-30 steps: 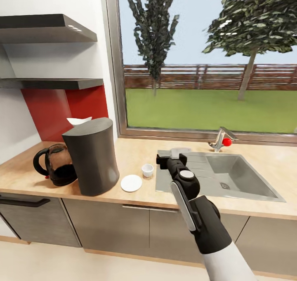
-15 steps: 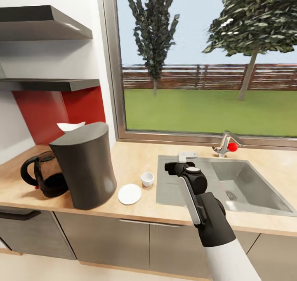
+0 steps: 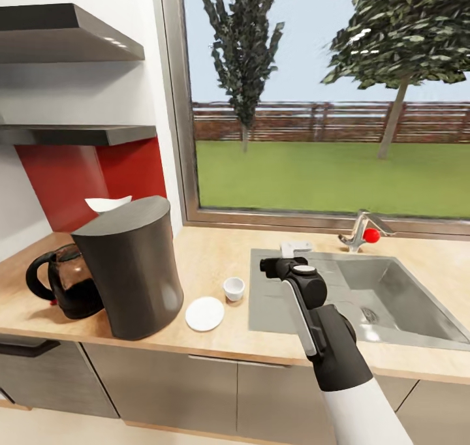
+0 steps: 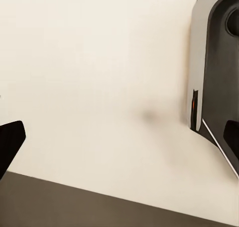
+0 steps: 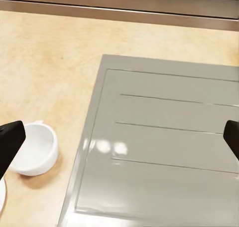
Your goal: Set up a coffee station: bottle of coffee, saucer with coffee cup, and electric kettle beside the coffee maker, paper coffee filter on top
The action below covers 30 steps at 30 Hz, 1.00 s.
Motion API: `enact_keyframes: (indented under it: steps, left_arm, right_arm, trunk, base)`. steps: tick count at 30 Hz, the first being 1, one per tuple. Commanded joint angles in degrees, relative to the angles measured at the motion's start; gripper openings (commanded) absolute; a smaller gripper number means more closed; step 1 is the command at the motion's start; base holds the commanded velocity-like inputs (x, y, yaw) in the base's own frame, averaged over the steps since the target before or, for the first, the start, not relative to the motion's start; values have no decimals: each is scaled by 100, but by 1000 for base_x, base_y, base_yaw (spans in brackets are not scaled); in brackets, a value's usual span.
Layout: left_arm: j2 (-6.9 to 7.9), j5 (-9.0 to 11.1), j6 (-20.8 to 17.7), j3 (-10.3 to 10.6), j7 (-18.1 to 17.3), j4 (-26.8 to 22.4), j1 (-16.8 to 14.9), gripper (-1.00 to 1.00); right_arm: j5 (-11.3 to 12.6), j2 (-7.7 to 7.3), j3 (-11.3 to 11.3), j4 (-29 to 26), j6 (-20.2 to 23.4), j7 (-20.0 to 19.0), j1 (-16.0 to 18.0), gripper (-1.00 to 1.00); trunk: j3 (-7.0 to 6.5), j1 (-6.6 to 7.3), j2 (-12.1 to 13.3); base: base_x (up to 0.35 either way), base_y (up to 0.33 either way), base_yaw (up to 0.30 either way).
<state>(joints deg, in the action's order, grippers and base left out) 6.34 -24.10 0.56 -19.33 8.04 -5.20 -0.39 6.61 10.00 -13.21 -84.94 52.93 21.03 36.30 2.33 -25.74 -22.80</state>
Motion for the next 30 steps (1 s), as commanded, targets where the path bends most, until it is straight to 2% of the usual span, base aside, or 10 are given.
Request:
enact_keyframes:
  steps: [1,11,19,30]
  left_arm:
    - [-1,-60,6,-45,10,1,-3,100]
    - [-1,-60,6,-36,12,14,2,100]
    - [-4,-60,6,-35,14,78,1,100]
    - [-10,-60,6,-27,14,81,-1,100]
  right_arm:
    - [60,0,-6,-1,15,59,7,100]
    - [60,0,-5,27,15,59,9,100]
    - [67,0,-6,326,15,54,8,100]
    - [61,0,9,395,15,54,7,100]
  trunk:
    - [13,-5,-12]
    - [13,-5,-12]
    - [13,-5,-12]
    - [13,-5,-12]
  base:
    - [142,118,0]
    - [228,193,0]
    - [230,173,0]
    - [30,22,0]
